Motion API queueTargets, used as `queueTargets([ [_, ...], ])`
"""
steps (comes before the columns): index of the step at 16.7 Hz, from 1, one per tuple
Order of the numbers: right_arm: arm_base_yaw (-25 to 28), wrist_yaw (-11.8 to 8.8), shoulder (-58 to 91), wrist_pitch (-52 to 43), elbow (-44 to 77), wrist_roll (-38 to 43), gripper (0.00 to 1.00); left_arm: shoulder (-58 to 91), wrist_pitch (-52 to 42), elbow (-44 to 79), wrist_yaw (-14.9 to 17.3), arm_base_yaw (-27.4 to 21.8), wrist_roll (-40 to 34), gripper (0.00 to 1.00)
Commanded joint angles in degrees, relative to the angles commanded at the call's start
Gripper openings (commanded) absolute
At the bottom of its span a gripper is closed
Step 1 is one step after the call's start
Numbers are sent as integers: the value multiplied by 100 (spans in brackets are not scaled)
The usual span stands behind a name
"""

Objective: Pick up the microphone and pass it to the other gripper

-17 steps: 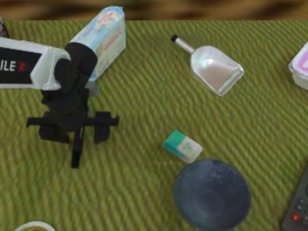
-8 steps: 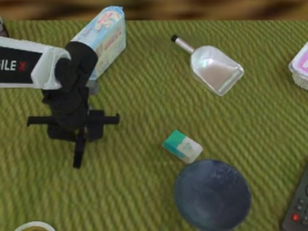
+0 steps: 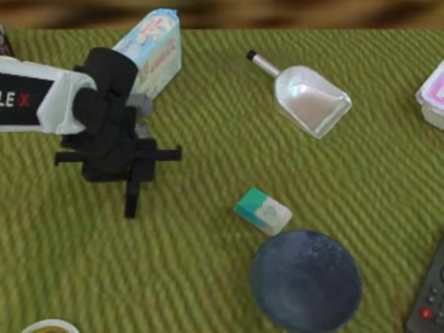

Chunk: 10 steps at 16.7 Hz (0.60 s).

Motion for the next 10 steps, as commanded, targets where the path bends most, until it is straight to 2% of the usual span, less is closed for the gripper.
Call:
queueTargets([
  [4, 0, 0, 0, 0, 0, 0, 100, -329, 1754, -450, 658, 62, 361, 0],
  [10, 0, 0, 0, 0, 0, 0, 100, -1049, 4898, -1346, 1770, 176, 1002, 0],
])
